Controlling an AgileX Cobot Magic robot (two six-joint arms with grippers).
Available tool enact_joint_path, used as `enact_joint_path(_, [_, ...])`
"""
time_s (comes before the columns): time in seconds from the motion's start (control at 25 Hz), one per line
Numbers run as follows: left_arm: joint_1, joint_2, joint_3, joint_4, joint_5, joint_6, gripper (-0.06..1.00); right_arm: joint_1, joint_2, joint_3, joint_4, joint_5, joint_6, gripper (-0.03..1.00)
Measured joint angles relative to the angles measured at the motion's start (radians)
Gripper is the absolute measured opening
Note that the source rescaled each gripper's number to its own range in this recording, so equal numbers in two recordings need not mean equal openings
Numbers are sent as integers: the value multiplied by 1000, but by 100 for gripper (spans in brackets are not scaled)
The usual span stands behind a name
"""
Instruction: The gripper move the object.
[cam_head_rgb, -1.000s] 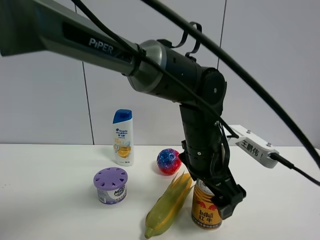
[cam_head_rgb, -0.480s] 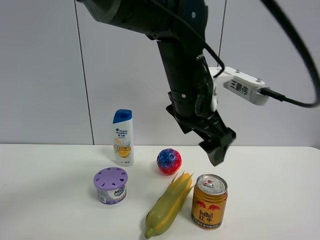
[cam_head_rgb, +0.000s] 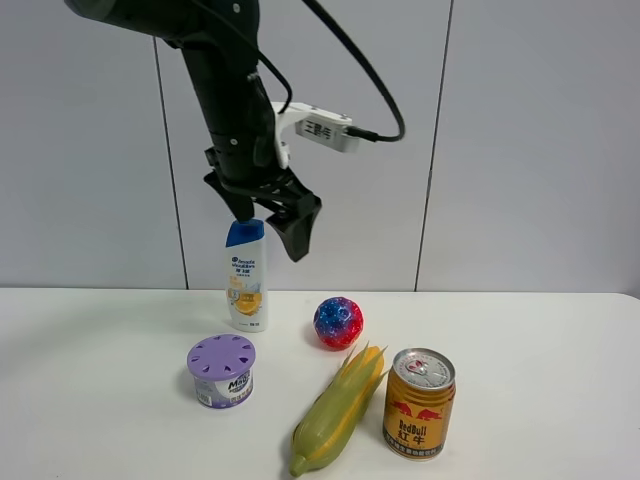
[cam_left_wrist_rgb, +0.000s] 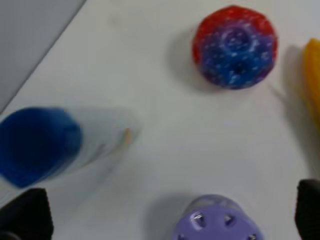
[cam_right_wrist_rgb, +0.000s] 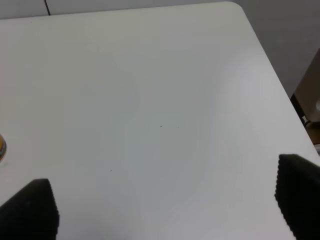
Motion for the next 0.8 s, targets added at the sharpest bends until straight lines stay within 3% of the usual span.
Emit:
enact_joint_path(0.4, [240,-98,37,0,46,0,99,0,0,0,0,0,0,100])
enact_joint_path(0.6, [386,-232,203,2,5,0,99,0,0,0,0,0,0,100])
enact_joint_path(0.8, [482,-433,465,4,-100,0,99,0,0,0,0,0,0,100])
